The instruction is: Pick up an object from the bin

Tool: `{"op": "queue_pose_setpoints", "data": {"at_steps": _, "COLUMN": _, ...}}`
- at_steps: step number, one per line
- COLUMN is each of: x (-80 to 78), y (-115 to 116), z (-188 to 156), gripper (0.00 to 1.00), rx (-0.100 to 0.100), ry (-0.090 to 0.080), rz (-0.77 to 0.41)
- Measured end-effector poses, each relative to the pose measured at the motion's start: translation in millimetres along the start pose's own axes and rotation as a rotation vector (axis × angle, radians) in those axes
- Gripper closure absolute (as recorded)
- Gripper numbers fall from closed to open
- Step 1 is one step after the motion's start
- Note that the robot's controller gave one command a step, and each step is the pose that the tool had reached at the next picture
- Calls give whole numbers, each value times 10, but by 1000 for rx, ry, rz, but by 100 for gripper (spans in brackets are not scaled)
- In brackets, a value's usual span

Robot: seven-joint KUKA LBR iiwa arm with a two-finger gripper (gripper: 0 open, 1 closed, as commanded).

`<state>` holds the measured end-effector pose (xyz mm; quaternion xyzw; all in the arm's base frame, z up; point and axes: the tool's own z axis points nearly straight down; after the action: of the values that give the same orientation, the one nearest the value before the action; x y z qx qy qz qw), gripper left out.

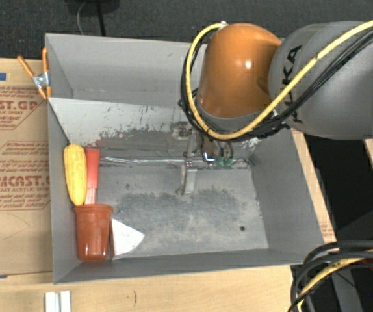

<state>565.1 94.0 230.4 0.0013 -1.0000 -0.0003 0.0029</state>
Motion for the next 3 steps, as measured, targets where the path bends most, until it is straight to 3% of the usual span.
{"op": "queue_pose_setpoints", "data": {"at_steps": 1, "x": -12, "y": -5, "z": -49, "gripper": 0, "rx": -1, "ry": -8, "rz": 1}}
{"op": "queue_pose_setpoints", "data": {"at_steps": 2, "x": 72, "y": 294, "z": 354, "gripper": 0, "rx": -1, "ry": -14, "rz": 17}}
{"op": "queue_pose_setpoints", "data": {"at_steps": 3, "x": 190, "y": 271, "z": 227, "gripper": 0, "rx": 0, "ry": 7, "rz": 16}}
